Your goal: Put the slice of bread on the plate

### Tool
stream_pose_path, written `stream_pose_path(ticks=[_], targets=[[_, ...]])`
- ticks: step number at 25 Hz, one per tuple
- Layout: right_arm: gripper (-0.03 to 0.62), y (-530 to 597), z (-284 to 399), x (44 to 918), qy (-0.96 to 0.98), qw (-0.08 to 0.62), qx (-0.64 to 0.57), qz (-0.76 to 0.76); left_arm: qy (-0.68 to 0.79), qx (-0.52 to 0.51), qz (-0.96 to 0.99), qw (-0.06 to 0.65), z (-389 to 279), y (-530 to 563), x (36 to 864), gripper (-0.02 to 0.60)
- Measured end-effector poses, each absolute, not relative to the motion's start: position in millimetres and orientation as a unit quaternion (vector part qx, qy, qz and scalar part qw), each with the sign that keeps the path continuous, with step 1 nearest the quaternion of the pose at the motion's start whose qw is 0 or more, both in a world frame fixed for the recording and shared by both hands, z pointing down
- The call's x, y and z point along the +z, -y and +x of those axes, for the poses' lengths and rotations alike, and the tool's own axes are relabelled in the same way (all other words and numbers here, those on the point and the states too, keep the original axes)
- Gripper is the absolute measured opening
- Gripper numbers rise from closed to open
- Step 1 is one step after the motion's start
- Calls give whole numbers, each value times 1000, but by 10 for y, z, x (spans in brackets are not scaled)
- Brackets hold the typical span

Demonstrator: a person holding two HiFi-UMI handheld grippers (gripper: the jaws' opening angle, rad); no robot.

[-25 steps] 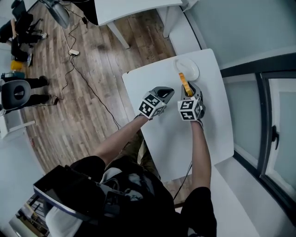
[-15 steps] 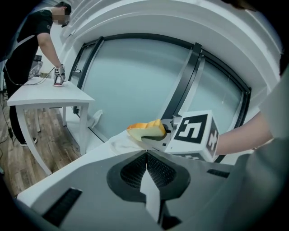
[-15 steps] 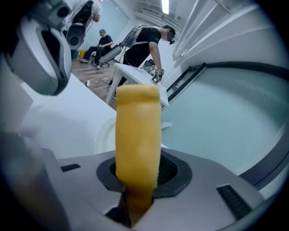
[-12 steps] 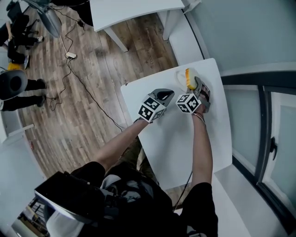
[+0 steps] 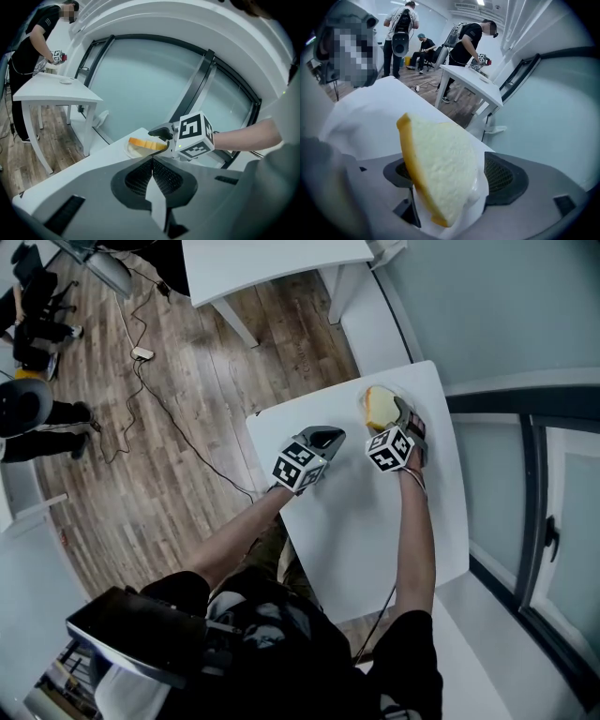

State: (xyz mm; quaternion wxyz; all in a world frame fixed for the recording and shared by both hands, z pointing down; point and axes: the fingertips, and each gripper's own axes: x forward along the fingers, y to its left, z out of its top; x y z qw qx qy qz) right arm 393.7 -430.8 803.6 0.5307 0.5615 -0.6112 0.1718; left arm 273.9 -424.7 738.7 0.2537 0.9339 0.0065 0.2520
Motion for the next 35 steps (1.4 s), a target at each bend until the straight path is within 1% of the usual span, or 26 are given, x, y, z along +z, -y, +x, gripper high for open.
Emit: stream_pose_path(ticks=[4,8,11,13,17,20,24,26,28,31,35], targets=[[459,4099,3881,8022,621,534,204,536,-20,253,933,256,2718,4143,7326,6],[463,3815,3930,8054,606,546,227,531,-31,257,932,253,2707,4006,7266,6],[463,3596,3979,7994,588,535,240,557,-36,257,932,254,2688,3921,7200,6],[462,3497,3972,7845,580,505,239,593,-37,255,932,255,2661,3870,7142,6],[456,3302,3770,7293,567,401,231,681,-36,238,938,248,2548,3760,6908,6],[258,3069,3540,6792,549,316,217,742,-38,226,946,227,2415,3631,6689,6],[110,2690,3209,6217,538,216,196,791,-40,202,956,208,2202,3385,6323,6],[71,2473,3032,5959,531,170,189,808,-39,189,961,198,2050,3217,6125,6],[11,2268,2863,5720,523,133,181,822,-35,177,966,186,1890,3058,5944,6],[11,1995,2559,5452,522,92,176,830,-28,163,970,175,1656,2832,5745,6],[11,1625,2188,5278,527,74,178,828,-31,157,973,166,1399,2429,5578,6]])
